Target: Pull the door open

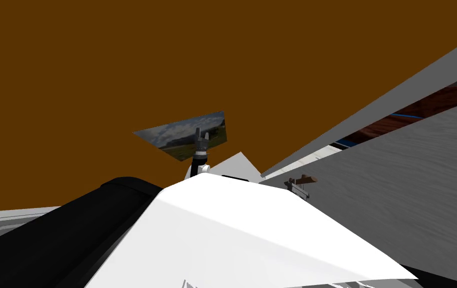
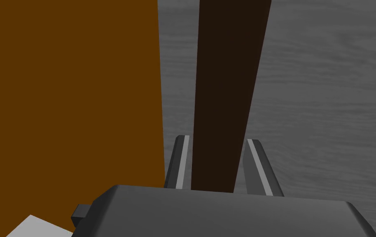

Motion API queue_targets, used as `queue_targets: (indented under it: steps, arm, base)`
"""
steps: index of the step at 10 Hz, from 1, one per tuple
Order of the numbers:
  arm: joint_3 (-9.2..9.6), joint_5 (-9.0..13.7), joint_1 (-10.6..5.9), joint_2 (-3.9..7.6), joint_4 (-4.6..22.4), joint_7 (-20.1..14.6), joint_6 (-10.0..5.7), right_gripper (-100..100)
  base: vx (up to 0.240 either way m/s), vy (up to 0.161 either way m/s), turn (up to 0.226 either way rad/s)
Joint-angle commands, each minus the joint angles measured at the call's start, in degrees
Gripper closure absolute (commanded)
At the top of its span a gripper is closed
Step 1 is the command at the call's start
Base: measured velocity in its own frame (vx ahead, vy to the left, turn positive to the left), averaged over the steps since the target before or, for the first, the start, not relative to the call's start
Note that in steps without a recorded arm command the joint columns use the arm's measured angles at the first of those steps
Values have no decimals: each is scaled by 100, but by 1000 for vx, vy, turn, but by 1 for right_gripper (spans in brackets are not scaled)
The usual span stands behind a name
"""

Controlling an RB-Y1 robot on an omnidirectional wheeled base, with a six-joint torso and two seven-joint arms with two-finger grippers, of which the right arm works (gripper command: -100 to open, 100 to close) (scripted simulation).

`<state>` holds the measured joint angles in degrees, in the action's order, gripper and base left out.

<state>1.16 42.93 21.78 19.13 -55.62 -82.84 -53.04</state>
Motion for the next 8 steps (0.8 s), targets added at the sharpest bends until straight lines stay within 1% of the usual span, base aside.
queue_targets:
  steps: [1,2,3,5,6,7,8]
  arm:
    - [146,-89,67,40,-40,-84,-22,100]
    - [246,-156,102,74,-82,-134,-47,100]
    - [307,-197,122,96,-108,-164,-62,100]
    - [444,-288,169,143,-167,-232,-96,100]
    - [393,-257,133,135,-160,-203,-76,100]
    - [524,-341,185,160,-198,-247,-103,100]
    - [556,-363,197,172,-209,-262,-117,100]
  base:
    - [-226,16,81]
    - [-242,0,77]
    - [-247,14,72]
    - [-249,51,49]
    - [-106,20,15]
    - [-153,22,56]
    - [-219,-16,54]
